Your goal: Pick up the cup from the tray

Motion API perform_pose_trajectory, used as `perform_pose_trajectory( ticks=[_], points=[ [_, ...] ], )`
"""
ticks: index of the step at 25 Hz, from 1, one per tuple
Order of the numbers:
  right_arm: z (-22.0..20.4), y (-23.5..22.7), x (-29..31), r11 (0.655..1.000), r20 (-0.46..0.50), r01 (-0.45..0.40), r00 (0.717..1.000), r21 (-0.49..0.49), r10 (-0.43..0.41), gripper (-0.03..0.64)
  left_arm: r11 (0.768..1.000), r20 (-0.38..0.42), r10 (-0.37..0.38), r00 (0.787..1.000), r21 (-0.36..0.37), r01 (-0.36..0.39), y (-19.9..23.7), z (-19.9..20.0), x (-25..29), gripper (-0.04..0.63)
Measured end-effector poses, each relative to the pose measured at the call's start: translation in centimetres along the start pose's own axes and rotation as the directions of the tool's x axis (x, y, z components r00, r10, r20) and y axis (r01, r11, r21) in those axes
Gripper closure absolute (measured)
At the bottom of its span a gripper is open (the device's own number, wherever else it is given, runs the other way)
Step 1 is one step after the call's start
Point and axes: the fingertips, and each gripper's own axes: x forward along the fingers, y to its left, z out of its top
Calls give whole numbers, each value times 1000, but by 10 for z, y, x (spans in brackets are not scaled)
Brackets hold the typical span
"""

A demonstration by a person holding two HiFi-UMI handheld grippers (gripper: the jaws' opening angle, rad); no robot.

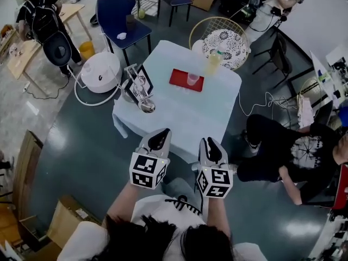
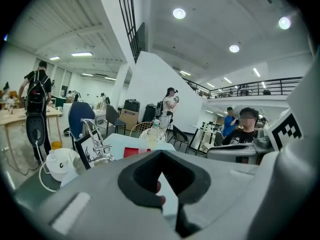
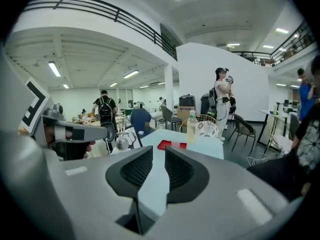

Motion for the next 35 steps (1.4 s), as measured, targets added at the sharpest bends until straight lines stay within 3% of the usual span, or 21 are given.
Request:
perform_pose_trajectory(
  ticks=[17, 21, 26, 30, 35],
  points=[
    [19, -23, 59, 998, 14, -53, 998, -25, 53, 470, 999, -27, 5, 1000, 34, -4, 17, 12, 57, 594],
    [26, -33, 76, 996, 20, -72, 997, -43, 73, 393, 998, -2, 57, 998, 17, -57, 27, 16, 72, 594],
    [38, -43, 99, 993, 24, -106, 994, -49, 107, 355, 998, -40, 59, 997, 8, -59, 29, 17, 96, 595],
    [51, -49, 128, 984, 33, -140, 989, -109, 145, 313, 1000, -87, 23, 996, 5, -22, 28, 17, 120, 594],
    [64, -64, 171, 982, 40, -176, 983, -74, 180, 274, 999, -98, 49, 994, -13, -51, 35, 24, 147, 594]
  ],
)
